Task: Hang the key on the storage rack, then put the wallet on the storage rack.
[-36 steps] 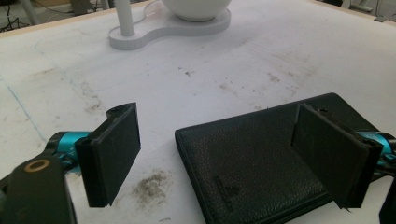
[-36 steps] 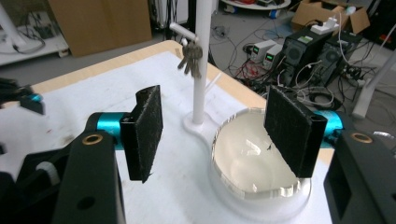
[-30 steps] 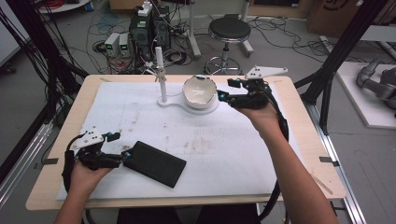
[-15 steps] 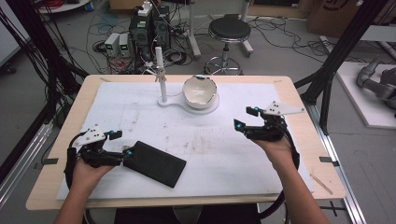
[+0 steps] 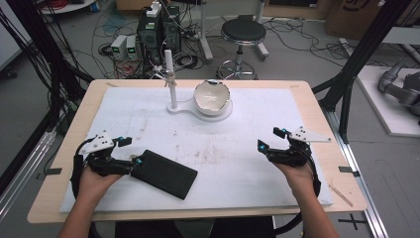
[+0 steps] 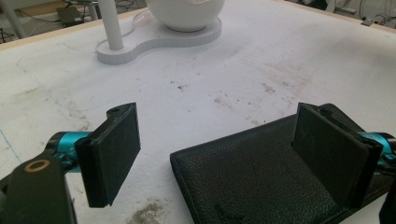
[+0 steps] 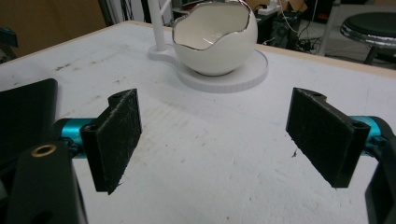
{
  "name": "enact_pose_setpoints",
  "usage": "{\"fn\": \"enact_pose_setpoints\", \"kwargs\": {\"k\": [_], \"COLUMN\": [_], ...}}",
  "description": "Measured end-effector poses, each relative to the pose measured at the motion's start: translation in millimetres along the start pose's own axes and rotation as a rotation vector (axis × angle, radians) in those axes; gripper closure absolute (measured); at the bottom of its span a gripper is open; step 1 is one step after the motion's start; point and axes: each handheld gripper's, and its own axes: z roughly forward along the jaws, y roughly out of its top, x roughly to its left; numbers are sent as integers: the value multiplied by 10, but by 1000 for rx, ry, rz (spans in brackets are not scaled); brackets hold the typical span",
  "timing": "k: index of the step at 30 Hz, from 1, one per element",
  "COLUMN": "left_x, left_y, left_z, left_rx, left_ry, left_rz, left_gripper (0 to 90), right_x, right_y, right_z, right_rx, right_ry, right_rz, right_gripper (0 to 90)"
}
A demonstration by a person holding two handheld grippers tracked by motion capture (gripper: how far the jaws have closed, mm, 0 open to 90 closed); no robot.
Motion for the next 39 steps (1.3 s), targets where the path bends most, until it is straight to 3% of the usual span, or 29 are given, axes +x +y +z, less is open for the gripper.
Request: {"fn": "enact_pose_setpoints", "kwargs": {"k": [12, 25, 39], "left_x": [22, 56, 47], "left_y": [-45, -56, -64], "left_z": [-30, -57, -152], "left_rx": [13, 5, -3], "left_ry": [0, -3, 34], "left_rz": [-19, -25, -38], "left_gripper": [155, 155, 156], "right_x": [-76, -92, -52], "right_y": [-67, -56, -39], "right_z": [90, 84, 144], "right_rx": [42, 35, 45], "right_ry": [6, 3, 42], "right_rz": [18, 35, 17], "right_gripper": [185, 185, 185]}}
